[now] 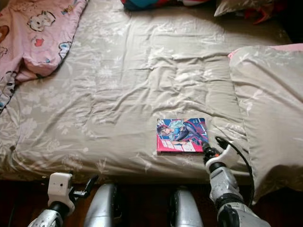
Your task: Clean up the room
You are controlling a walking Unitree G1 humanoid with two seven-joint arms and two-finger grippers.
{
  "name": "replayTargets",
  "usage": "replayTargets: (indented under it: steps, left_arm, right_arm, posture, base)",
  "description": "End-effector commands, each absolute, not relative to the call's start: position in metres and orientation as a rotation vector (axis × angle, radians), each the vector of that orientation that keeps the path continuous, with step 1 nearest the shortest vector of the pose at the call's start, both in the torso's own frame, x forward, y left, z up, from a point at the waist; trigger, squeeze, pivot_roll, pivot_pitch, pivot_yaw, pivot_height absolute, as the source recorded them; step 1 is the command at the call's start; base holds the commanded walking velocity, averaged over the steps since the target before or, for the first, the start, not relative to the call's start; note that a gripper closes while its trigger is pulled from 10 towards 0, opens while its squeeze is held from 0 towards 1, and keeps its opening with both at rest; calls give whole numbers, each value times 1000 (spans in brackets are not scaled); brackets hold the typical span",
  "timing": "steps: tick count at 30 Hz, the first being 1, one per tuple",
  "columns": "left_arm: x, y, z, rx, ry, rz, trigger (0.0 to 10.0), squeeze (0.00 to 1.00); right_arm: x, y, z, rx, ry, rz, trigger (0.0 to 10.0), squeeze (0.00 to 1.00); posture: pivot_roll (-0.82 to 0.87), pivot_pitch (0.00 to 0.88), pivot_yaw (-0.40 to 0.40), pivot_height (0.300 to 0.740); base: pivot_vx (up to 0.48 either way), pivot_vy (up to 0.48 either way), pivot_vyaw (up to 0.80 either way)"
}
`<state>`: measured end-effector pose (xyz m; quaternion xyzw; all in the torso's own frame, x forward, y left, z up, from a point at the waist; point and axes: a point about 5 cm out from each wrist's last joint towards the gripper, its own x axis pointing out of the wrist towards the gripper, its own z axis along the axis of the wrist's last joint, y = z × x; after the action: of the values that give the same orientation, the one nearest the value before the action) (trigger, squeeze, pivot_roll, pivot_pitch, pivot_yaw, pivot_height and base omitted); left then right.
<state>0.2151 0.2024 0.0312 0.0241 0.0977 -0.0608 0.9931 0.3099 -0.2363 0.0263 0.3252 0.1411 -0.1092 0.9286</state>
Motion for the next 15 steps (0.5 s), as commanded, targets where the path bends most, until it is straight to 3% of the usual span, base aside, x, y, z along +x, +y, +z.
replayTargets:
  steps: [1,5,15]
  left_arm:
    - [210,209,17,38,246,-105,10000,0]
    - [215,209,9,30,267,-108,10000,0]
    - [236,211,-14,-62,354,-12,10000,0]
  right_arm:
    - [291,-241,8,660,338,-277,10000,0]
    - [279,-241,-2,625,351,-281,10000,0]
    - [252,-210,-20,389,321,-124,10000,0]
  posture:
    - [74,316,55,648]
    - [58,295,46,648]
    - [-20,170,2,662]
  base:
    - [0,0,0]
    - [0,0,0]
    - [0,0,0]
